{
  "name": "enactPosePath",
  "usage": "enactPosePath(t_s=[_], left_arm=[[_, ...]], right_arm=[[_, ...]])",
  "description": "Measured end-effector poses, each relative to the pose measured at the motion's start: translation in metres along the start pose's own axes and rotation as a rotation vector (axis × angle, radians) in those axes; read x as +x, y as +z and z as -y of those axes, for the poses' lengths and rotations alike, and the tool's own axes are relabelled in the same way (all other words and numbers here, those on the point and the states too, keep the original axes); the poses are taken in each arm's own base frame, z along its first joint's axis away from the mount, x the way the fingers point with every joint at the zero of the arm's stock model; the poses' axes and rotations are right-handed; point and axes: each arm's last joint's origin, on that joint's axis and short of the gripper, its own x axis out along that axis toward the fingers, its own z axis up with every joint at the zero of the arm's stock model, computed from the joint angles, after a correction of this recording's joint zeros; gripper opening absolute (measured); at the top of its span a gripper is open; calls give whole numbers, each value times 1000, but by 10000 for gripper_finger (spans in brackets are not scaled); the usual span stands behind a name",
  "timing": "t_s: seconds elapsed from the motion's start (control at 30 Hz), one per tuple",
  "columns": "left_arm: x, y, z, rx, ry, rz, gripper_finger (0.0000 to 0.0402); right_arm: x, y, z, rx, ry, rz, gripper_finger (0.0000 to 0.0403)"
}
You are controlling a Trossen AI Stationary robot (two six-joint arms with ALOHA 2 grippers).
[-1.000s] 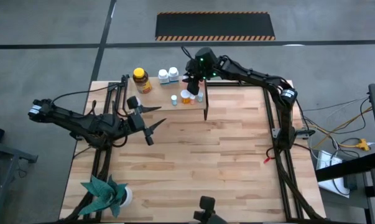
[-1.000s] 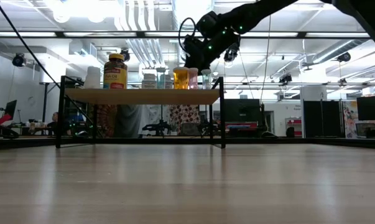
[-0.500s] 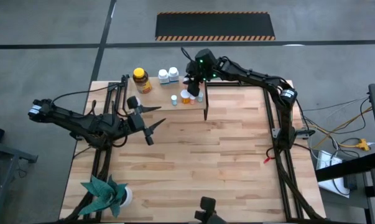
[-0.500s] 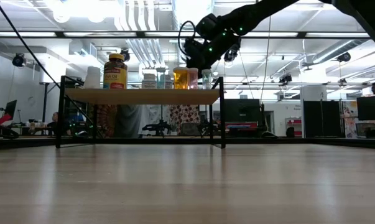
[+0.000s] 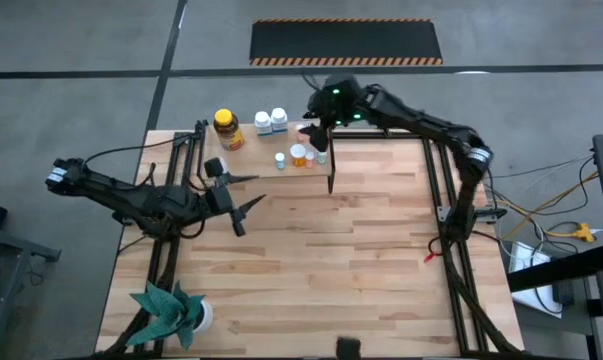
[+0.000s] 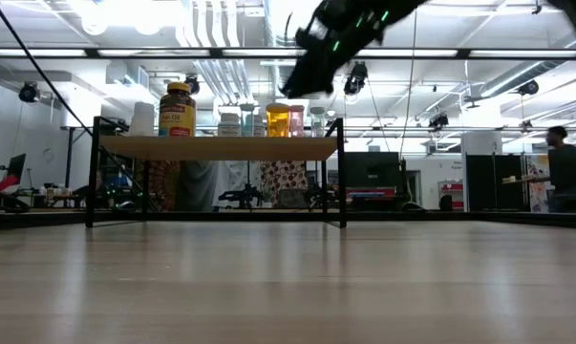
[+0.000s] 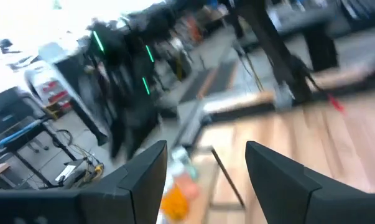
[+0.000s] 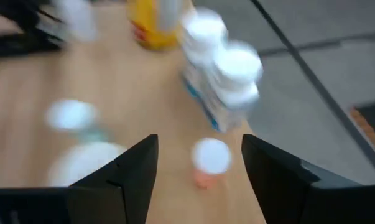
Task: Pick and place medicine bottles onto shelf by color
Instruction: Return to Home Position
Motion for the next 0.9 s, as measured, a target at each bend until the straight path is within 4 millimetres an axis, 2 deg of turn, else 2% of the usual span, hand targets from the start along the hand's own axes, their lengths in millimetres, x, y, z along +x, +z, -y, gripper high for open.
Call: enactPosePath(t_s=[0.07, 0.13, 0.23, 0.33, 0.43, 0.5, 0.6, 0.7, 0.8, 0.9], left_arm=[[-11, -6, 4, 39, -56, -26, 201], [-25, -7, 5, 6, -111, 5, 201], [-45, -20, 10, -10, -196, 37, 200], [-62, -41, 20, 8, -310, 59, 198], [-75, -63, 24, 3, -384, 74, 198], [-78, -76, 23, -27, -373, 99, 198], [-76, -95, 21, -25, -305, 168, 198], [-72, -111, 19, 9, -314, 223, 192], [-70, -123, 12, -5, -296, 240, 170], [-71, -131, 4, -38, -226, 254, 138]], right_arm=[[-28, 10, -18, -22, 53, 36, 219], [-59, 16, -46, -55, 106, 74, 210], [-96, 5, -95, -102, 202, 104, 192], [-129, -25, -145, -145, 265, 156, 174], [-151, -74, -185, -177, 287, 222, 161], [-156, -115, -201, -176, 316, 265, 153], [-149, -172, -210, -179, 319, 416, 143], [-136, -214, -202, -192, 267, 574, 131], [-133, -236, -187, -217, 170, 692, 119], [-133, -249, -173, -244, 95, 734, 107]])
